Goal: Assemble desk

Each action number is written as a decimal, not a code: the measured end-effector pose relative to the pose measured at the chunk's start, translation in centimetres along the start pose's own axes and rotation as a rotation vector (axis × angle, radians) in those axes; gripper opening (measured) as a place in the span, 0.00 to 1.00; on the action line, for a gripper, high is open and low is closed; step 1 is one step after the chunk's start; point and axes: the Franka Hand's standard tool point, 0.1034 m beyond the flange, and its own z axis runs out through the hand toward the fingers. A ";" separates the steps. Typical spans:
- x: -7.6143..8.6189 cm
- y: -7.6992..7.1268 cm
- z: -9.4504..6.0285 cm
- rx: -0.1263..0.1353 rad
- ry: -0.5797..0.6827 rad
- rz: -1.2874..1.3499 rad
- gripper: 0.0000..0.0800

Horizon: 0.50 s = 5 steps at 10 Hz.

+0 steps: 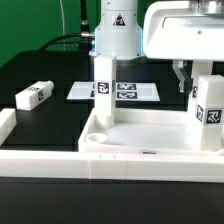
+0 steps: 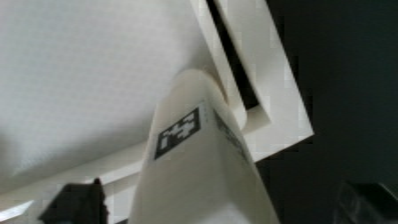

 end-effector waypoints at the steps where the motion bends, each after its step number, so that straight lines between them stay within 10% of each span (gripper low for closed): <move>1: 0.1 0.1 0.0 -0.001 0.000 -0.088 0.81; 5: 0.1 0.2 0.0 -0.024 0.006 -0.346 0.81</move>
Offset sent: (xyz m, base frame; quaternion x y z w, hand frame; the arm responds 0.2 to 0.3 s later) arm 0.0024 0.0014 0.0030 -0.0152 -0.0027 -0.1966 0.9804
